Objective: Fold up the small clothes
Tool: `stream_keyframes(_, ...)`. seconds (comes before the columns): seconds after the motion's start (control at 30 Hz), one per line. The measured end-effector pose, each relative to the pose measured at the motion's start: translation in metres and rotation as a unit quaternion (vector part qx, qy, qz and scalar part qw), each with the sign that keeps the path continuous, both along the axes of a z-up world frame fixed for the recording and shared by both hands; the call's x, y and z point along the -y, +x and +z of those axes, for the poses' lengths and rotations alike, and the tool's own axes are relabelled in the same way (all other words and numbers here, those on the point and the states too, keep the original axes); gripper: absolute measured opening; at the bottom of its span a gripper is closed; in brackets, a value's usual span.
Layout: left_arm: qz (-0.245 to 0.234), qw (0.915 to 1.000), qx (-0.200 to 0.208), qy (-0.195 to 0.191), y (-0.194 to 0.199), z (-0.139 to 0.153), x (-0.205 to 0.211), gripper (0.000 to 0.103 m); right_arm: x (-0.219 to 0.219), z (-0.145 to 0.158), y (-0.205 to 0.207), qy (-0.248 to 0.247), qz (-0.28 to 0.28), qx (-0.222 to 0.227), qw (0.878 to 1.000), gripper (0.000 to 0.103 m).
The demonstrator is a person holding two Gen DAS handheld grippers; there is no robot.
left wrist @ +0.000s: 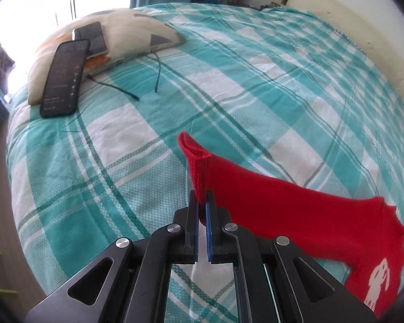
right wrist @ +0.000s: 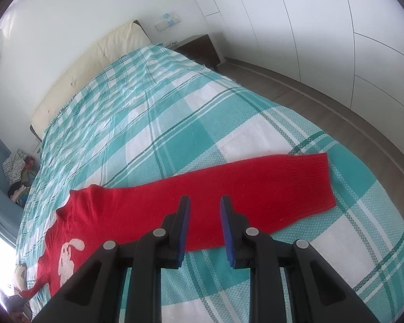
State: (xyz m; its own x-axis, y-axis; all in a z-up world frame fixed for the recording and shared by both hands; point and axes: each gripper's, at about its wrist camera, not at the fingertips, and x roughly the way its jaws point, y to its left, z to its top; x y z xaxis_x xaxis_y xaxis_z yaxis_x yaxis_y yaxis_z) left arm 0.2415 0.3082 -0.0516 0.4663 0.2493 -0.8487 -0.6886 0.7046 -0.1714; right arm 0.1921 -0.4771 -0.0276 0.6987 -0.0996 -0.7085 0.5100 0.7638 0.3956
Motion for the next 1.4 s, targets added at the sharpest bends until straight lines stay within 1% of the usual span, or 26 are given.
stream_keyframes(0.03, 0.001, 1.0, 0.001, 0.003, -0.002, 0.001, -0.003, 0.003, -0.001, -0.001, 0.001, -0.002, 0.002, -0.002, 1.0, 0.023)
stream_keyframes(0.1, 0.0, 0.9997, -0.01, 0.024, -0.002, 0.002, -0.004, 0.002, -0.001, -0.002, 0.002, -0.002, 0.004, -0.004, 1.0, 0.023)
stream_keyframes(0.17, 0.003, 0.9987, -0.045, 0.025, 0.001, -0.011, -0.009, 0.002, 0.0, -0.003, 0.003, 0.0, 0.003, -0.005, 1.0, 0.023)
stream_keyframes(0.2, 0.01, 0.9978, -0.064, 0.013, 0.001, -0.022, -0.014, 0.002, 0.0, -0.003, 0.003, 0.0, 0.002, -0.005, 1.0, 0.023)
stream_keyframes(0.23, 0.017, 0.9966, -0.08, -0.006, 0.0, -0.032, -0.019, 0.002, 0.0, -0.004, 0.003, 0.0, 0.002, -0.005, 1.0, 0.023)
stream_keyframes(0.27, 0.024, 0.9954, -0.09, -0.021, -0.001, -0.04, -0.022, 0.002, 0.001, -0.004, 0.003, 0.0, 0.002, -0.006, 1.0, 0.023)
stream_keyframes(0.3, 0.029, 0.9949, -0.093, -0.027, -0.002, -0.044, -0.024, 0.002, 0.0, -0.003, 0.002, -0.001, 0.001, -0.006, 1.0, 0.023)
stream_keyframes(0.43, 0.022, 0.9938, -0.109, -0.001, 0.003, -0.043, -0.017, 0.002, 0.003, -0.003, 0.0, 0.002, -0.003, -0.004, 1.0, 0.023)
stream_keyframes(0.6, 0.027, 0.9929, -0.115, -0.01, 0.003, -0.047, -0.021, 0.002, 0.01, -0.002, -0.007, 0.007, -0.013, 0.0, 1.0, 0.023)
stream_keyframes(0.63, 0.024, 0.9927, -0.118, -0.009, 0.004, -0.047, -0.021, 0.003, 0.012, -0.002, -0.008, 0.008, -0.015, 0.0, 1.0, 0.023)
stream_keyframes(0.7, 0.019, 0.992, -0.125, -0.001, 0.005, -0.047, -0.02, 0.008, 0.016, -0.002, -0.011, 0.011, -0.022, 0.001, 1.0, 0.023)
stream_keyframes(0.73, 0.017, 0.9919, -0.126, 0.001, 0.005, -0.047, -0.02, 0.009, 0.017, -0.002, -0.012, 0.012, -0.026, 0.001, 1.0, 0.023)
stream_keyframes(0.77, 0.015, 0.9919, -0.126, 0.0, 0.005, -0.046, -0.02, 0.013, 0.019, -0.002, -0.014, 0.014, -0.031, 0.001, 0.999, 0.025)
stream_keyframes(0.8, 0.014, 0.9916, -0.128, 0.003, 0.005, -0.046, -0.02, 0.024, 0.021, -0.002, -0.015, 0.015, -0.037, 0.002, 0.999, 0.034)
stream_keyframes(0.83, 0.014, 0.9911, -0.132, 0.009, 0.005, -0.044, -0.021, 0.033, 0.023, -0.001, -0.017, 0.017, -0.045, 0.004, 0.999, 0.039)
stream_keyframes(0.87, 0.018, 0.9903, -0.137, 0.019, 0.004, -0.041, -0.022, 0.056, 0.025, -0.001, -0.019, 0.02, -0.053, 0.008, 0.998, 0.048)
stream_keyframes(0.9, 0.029, 0.9885, -0.145, 0.034, 0.001, -0.038, -0.023, 0.077, 0.027, 0.0, -0.021, 0.022, -0.059, 0.01, 0.998, 0.05)
stream_keyframes(0.93, 0.042, 0.9867, -0.149, 0.049, -0.003, -0.035, -0.025, 0.082, 0.029, 0.0, -0.022, 0.025, -0.063, 0.011, 0.998, 0.05)
stream_keyframes(0.97, 0.054, 0.9859, -0.147, 0.057, -0.007, -0.031, -0.029, 0.083, 0.03, 0.0, -0.023, 0.027, -0.066, 0.012, 0.997, 0.05)
stream_keyframes(1.07, 0.083, 0.9854, -0.134, 0.065, -0.018, -0.02, -0.038, 0.083, 0.033, 0.001, -0.027, 0.036, -0.072, 0.015, 0.997, 0.05)
stream_keyframes(1.13, 0.096, 0.9854, -0.116, 0.08, -0.023, -0.01, -0.038, 0.083, 0.035, 0.003, -0.03, 0.04, -0.077, 0.02, 0.996, 0.05)
stream_keyframes(1.17, 0.094, 0.9864, -0.102, 0.089, -0.023, -0.004, -0.034, 0.083, 0.037, 0.004, -0.033, 0.04, -0.081, 0.023, 0.996, 0.05)
stream_keyframes(1.23, 0.074, 0.9893, -0.072, 0.103, -0.018, 0.008, -0.022, 0.085, 0.041, 0.008, -0.038, 0.04, -0.095, 0.033, 0.994, 0.052)
stream_keyframes(1.27, 0.06, 0.9906, -0.058, 0.108, -0.015, 0.013, -0.014, 0.088, 0.044, 0.01, -0.042, 0.04, -0.104, 0.038, 0.993, 0.054)
stream_keyframes(1.3, 0.045, 0.9917, -0.045, 0.112, -0.011, 0.017, -0.005, 0.091, 0.046, 0.011, -0.046, 0.04, -0.115, 0.042, 0.992, 0.057)
stream_keyframes(1.4, -0.002, 0.9933, -0.005, 0.115, -0.002, 0.031, 0.021, 0.093, 0.055, 0.011, -0.055, 0.052, -0.138, 0.053, 0.988, 0.058)
